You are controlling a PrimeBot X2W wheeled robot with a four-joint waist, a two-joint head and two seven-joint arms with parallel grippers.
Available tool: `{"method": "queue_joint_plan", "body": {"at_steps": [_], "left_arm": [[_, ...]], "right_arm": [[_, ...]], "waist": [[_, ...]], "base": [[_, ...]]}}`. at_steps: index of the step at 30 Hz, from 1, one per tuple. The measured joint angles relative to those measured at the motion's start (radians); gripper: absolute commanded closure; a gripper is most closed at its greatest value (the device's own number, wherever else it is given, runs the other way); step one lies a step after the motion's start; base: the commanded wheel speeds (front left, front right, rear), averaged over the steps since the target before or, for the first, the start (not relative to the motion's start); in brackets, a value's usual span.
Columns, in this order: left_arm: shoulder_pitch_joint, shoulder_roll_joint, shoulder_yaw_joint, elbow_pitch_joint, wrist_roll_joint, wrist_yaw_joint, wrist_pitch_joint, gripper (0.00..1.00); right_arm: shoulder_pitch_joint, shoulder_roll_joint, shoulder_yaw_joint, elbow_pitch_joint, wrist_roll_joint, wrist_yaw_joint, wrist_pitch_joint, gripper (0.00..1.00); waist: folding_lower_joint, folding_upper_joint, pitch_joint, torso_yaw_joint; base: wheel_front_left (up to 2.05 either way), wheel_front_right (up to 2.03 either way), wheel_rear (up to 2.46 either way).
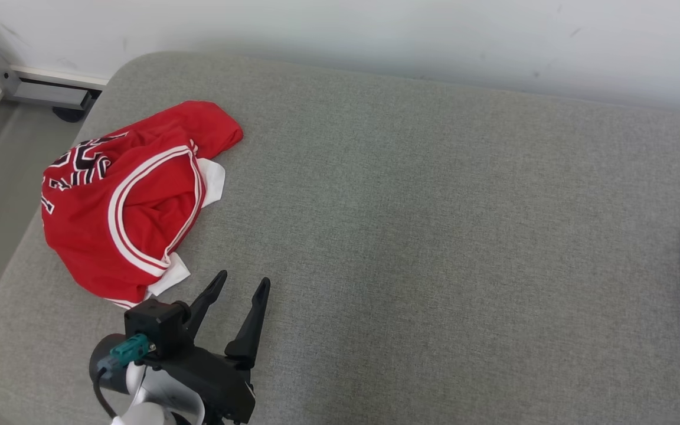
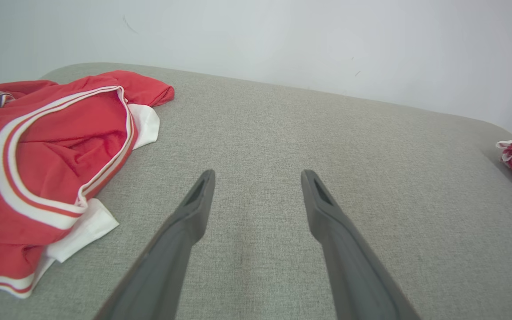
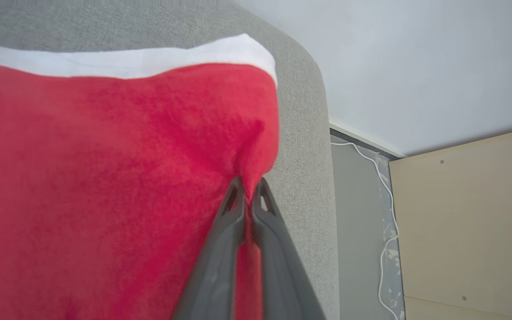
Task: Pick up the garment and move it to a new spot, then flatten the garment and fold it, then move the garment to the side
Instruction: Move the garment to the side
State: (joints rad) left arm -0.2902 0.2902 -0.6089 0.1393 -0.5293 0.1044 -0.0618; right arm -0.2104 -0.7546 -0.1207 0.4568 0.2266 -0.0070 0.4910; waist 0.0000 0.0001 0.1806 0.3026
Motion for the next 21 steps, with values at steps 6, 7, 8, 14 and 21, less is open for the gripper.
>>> {"method": "queue_joint_plan", "body": {"at_steps": [6, 7, 8, 14, 21], "left_arm": [[-0.002, -0.005, -0.012, -0.002, 0.002, 0.0, 0.001, 0.0], [-0.003, -0.004, -0.012, -0.002, 0.002, 0.0, 0.001, 0.0], [-0.004, -0.004, -0.011, -0.001, 0.002, -0.001, 0.001, 0.0], [-0.008, -0.005, -0.012, -0.001, 0.002, -0.008, 0.001, 0.0], [-0.024, -0.014, 0.017, 0.006, -0.006, -0.008, -0.019, 0.0]], "right_arm": [[-0.005, -0.015, 0.011, 0.002, -0.009, 0.016, -0.057, 0.0], [-0.007, -0.018, 0.014, 0.002, -0.015, 0.016, -0.069, 0.0], [-0.011, -0.024, 0.018, 0.002, -0.019, 0.016, -0.081, 0.0], [-0.092, -0.031, 0.03, 0.018, -0.022, 0.031, -0.151, 0.0], [-0.148, 0.033, 0.072, 0.012, -0.019, 0.053, -0.257, 0.0]], "waist": [[0.0, 0.0, 0.006, -0.007], [0.0, 0.0, 0.006, -0.008], [0.0, 0.0, 0.007, -0.008], [0.0001, 0.0, 0.011, -0.012], [0.0, 0.0, -0.009, -0.02]], "base": [[0.0, 0.0, 0.0], [0.0, 0.0, 0.0], [0.0, 0.0, 0.0], [0.0, 0.0, 0.0], [0.0, 0.0, 0.0]]}}
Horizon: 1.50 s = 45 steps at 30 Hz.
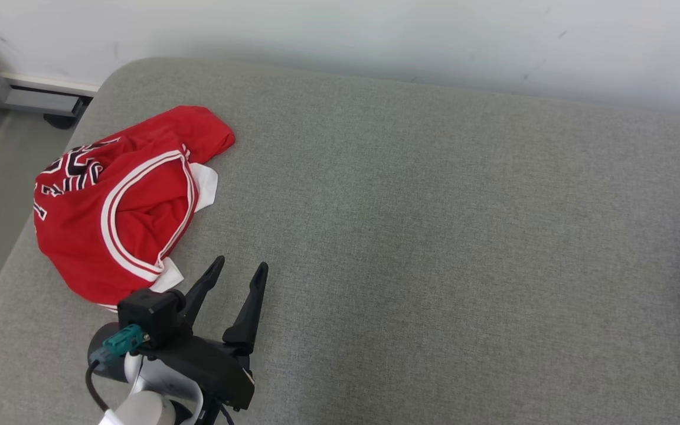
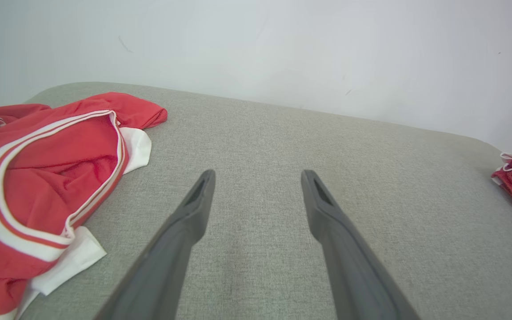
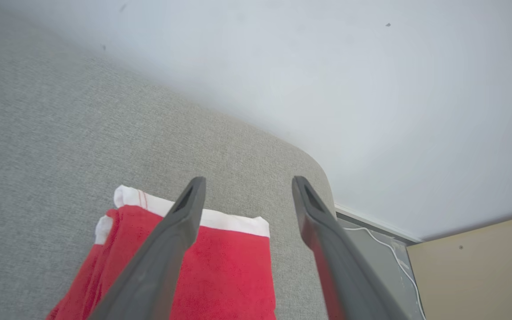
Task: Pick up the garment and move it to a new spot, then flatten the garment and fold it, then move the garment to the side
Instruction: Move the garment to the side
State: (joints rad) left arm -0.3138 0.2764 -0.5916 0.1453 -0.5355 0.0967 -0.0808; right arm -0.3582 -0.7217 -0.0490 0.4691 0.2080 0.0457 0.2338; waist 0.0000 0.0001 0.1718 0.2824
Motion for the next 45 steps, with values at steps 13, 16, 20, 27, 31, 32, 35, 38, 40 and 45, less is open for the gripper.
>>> {"method": "queue_joint_plan", "body": {"at_steps": [13, 16, 20, 27, 31, 32, 35, 38, 40, 45], "left_arm": [[0.01, 0.009, 0.07, 0.039, 0.008, 0.017, -0.067, 0.0], [0.046, 0.007, 0.083, 0.041, 0.007, 0.018, -0.077, 0.0], [0.069, 0.009, 0.097, 0.041, 0.007, 0.019, -0.089, 0.0], [0.126, 0.016, 0.116, 0.037, 0.007, 0.026, -0.097, 0.0], [0.151, 0.033, 0.134, 0.032, 0.008, 0.026, -0.108, 0.0], [0.159, 0.038, 0.14, 0.03, 0.008, 0.026, -0.109, 0.0], [0.183, 0.039, 0.153, 0.024, 0.008, 0.026, -0.114, 0.0], [0.197, 0.04, 0.163, 0.018, 0.004, 0.026, -0.114, 0.0], [0.213, 0.039, 0.174, 0.009, -0.002, 0.026, -0.114, 0.0], [0.23, 0.035, 0.202, 0.006, -0.012, 0.026, -0.114, 0.0]], "right_arm": [[0.076, 0.282, 0.096, -0.187, 0.02, -0.04, -0.22, 0.0], [0.123, 0.338, 0.103, -0.233, 0.021, -0.065, -0.25, 0.0], [0.188, 0.391, 0.101, -0.289, 0.022, -0.117, -0.282, 0.0], [0.293, 0.456, 0.068, -0.365, 0.041, -0.148, -0.322, 0.0], [0.32, 0.483, 0.077, -0.382, 0.042, -0.151, -0.332, 0.0], [0.324, 0.488, 0.08, -0.387, 0.042, -0.151, -0.334, 0.0], [0.335, 0.51, 0.088, -0.405, 0.044, -0.152, -0.341, 0.0], [0.349, 0.52, 0.09, -0.407, 0.064, -0.152, -0.341, 0.0], [0.355, 0.521, 0.089, -0.403, 0.071, -0.152, -0.34, 0.0], [0.365, 0.521, 0.08, -0.395, 0.074, -0.152, -0.339, 0.0]], "waist": [[-0.0001, 0.0, -0.076, -0.037], [-0.0001, -0.0002, -0.096, -0.053], [-0.0001, -0.0002, -0.122, -0.079], [-0.0001, -0.0002, -0.166, -0.128], [-0.0002, -0.0003, -0.181, -0.15], [-0.0001, -0.0002, -0.186, -0.158], [-0.0001, -0.0002, -0.198, -0.182], [-0.0001, -0.0002, -0.208, -0.204], [-0.0001, -0.0002, -0.213, -0.217], [0.0, -0.0001, -0.221, -0.245]], "base": [[0.0, 0.0, 0.0], [0.0, 0.0, 0.0], [0.0, 0.0, 0.0], [0.0, 0.0, 0.0], [0.0, 0.0, 0.0], [0.0, 0.0, 0.0], [0.0, 0.0, 0.0], [0.0, 0.0, 0.0], [0.0, 0.0, 0.0], [0.0, 0.0, 0.0]]}}
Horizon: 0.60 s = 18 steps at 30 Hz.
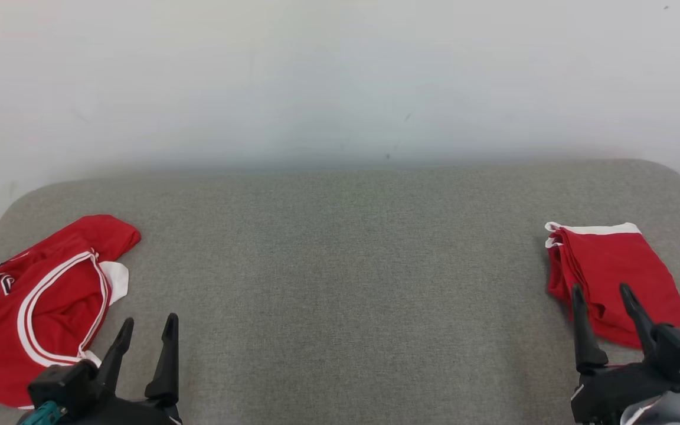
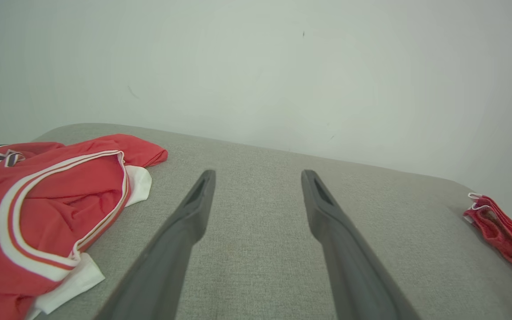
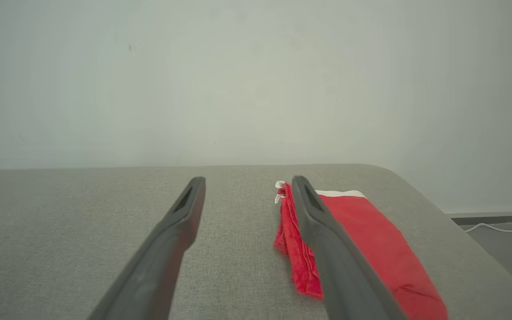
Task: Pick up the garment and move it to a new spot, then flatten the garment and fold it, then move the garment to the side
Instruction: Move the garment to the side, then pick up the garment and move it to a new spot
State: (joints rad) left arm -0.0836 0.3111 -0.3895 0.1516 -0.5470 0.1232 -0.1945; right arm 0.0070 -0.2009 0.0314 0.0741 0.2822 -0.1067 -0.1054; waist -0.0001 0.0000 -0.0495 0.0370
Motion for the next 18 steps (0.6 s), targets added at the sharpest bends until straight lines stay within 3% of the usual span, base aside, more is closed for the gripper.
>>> {"method": "queue_joint_plan", "body": {"at_steps": [10, 18], "left_arm": [[0.001, -0.019, 0.03, -0.003, -0.017, 0.001, 0.0, 0.0], [-0.009, -0.036, 0.017, -0.003, -0.01, 0.001, 0.024, 0.0]], "right_arm": [[0.027, 0.002, -0.001, -0.008, 0.008, 0.0, 0.001, 0.0], [0.07, -0.002, -0.03, -0.012, 0.026, 0.0, 0.001, 0.0]], "waist": [[0.0001, 0.0, 0.004, -0.007], [0.0001, 0.0, 0.009, 0.032]], "base": [[0.0, 0.0, 0.0], [0.0, 0.0, 0.0]]}}
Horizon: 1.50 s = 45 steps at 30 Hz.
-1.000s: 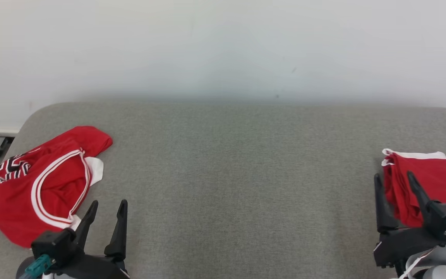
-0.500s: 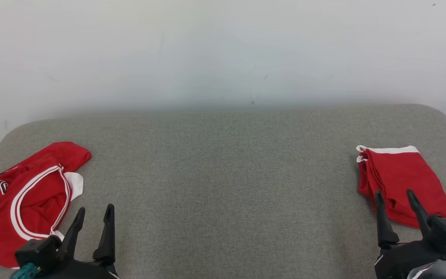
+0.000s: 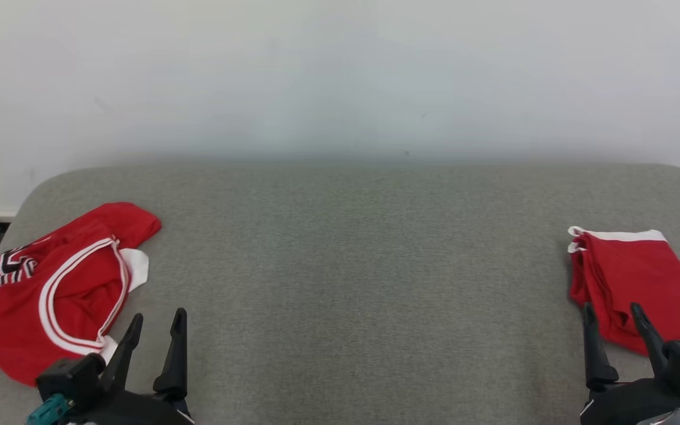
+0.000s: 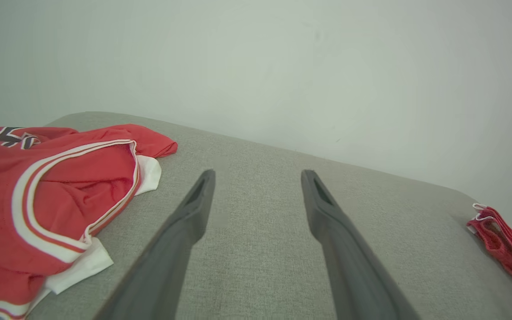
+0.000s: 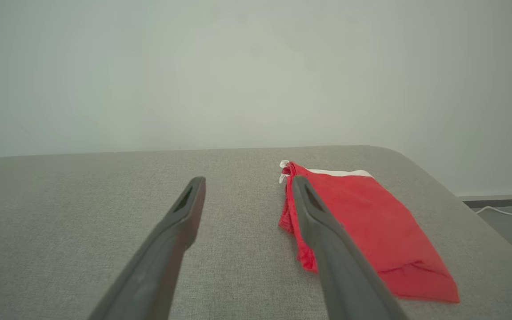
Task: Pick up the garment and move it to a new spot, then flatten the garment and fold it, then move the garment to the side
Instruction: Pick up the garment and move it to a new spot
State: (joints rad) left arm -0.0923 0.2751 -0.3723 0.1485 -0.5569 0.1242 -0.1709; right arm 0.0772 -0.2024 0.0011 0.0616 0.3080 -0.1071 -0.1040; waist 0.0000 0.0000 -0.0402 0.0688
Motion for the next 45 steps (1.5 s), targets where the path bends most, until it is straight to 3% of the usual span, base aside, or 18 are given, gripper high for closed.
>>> {"method": "queue_joint_plan", "body": {"at_steps": [29, 36, 45], "left_arm": [[0.005, 0.009, 0.067, -0.007, 0.03, 0.0, 0.047, 0.0], [0.003, 0.006, 0.063, -0.005, 0.029, 0.0, 0.056, 0.0], [-0.014, 0.007, 0.049, 0.038, 0.017, -0.01, 0.11, 0.0]], "right_arm": [[-0.069, 0.024, 0.05, 0.027, 0.004, 0.011, 0.01, 0.0], [-0.071, 0.022, 0.057, 0.032, 0.004, 0.011, 0.01, 0.0], [-0.092, 0.014, 0.078, 0.009, -0.004, 0.025, 0.017, 0.0]], "waist": [[0.0, 0.0, 0.036, 0.385], [0.0001, 0.0, 0.055, 0.416], [0.0, 0.0, 0.079, 0.409]], "base": [[0.0, 0.0, 0.0], [0.0, 0.0, 0.0], [0.0, 0.0, 0.0]]}}
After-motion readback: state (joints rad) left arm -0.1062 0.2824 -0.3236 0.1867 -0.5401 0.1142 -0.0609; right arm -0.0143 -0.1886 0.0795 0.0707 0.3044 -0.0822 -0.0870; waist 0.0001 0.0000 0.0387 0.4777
